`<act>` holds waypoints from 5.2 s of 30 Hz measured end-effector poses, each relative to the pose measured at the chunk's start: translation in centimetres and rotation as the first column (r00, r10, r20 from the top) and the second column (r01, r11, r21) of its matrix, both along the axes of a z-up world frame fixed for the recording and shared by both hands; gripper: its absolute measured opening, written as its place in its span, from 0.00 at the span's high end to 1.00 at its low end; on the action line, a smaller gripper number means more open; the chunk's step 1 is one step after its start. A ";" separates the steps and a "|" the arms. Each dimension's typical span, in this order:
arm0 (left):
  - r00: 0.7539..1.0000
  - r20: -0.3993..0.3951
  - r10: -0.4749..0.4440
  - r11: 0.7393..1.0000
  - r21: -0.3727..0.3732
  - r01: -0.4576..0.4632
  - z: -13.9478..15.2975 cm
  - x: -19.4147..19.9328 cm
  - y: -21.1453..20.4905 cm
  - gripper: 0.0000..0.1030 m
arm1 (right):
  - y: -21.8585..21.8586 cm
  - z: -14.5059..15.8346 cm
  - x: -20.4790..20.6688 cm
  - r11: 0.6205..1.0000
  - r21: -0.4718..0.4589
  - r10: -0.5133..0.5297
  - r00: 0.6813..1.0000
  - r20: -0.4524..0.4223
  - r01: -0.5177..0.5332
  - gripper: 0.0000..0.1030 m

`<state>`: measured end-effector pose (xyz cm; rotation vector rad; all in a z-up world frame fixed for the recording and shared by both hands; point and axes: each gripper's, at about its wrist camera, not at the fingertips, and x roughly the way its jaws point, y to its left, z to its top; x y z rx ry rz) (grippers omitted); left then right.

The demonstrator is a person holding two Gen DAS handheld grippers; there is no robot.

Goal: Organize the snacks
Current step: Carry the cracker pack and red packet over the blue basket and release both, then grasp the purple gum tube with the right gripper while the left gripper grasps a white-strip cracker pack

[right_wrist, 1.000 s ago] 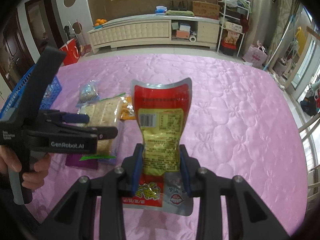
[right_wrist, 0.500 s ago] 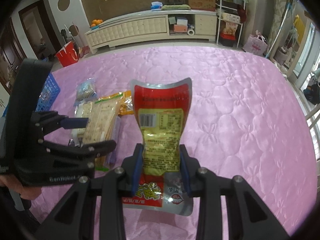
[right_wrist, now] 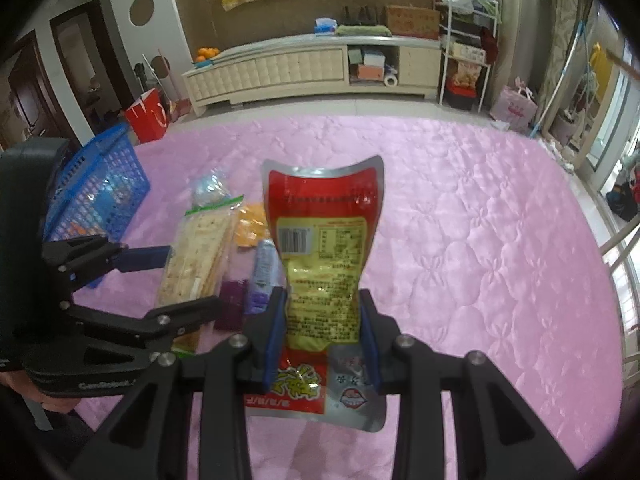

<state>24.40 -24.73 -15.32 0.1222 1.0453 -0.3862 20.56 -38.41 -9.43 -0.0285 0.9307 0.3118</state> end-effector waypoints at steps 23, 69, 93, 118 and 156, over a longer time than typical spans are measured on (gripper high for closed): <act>0.957 0.243 0.157 0.987 -0.024 -0.156 12.3 -9.2 17.6 0.36 | 14.3 9.9 -4.7 0.982 0.071 0.162 0.972 0.172 -0.176 0.63; 0.967 0.158 0.202 0.976 0.045 -0.211 7.1 -5.9 34.0 0.30 | 32.8 5.3 0.4 0.922 0.013 0.388 0.922 -0.004 -0.388 0.53; 0.951 0.217 0.218 0.971 0.051 -0.234 10.5 -10.6 31.7 0.25 | 28.3 8.4 -2.9 0.948 -0.035 0.317 0.947 0.051 -0.315 0.22; 0.971 0.208 0.116 0.992 0.015 -0.122 12.1 -9.0 15.3 0.20 | 11.1 9.6 -4.2 0.995 -0.004 0.097 0.991 0.095 -0.097 0.22; 0.976 -0.097 0.197 0.980 0.030 -0.195 -3.9 4.9 6.4 0.20 | 5.7 -7.6 4.9 0.994 -0.010 0.101 0.977 -0.189 -0.105 0.49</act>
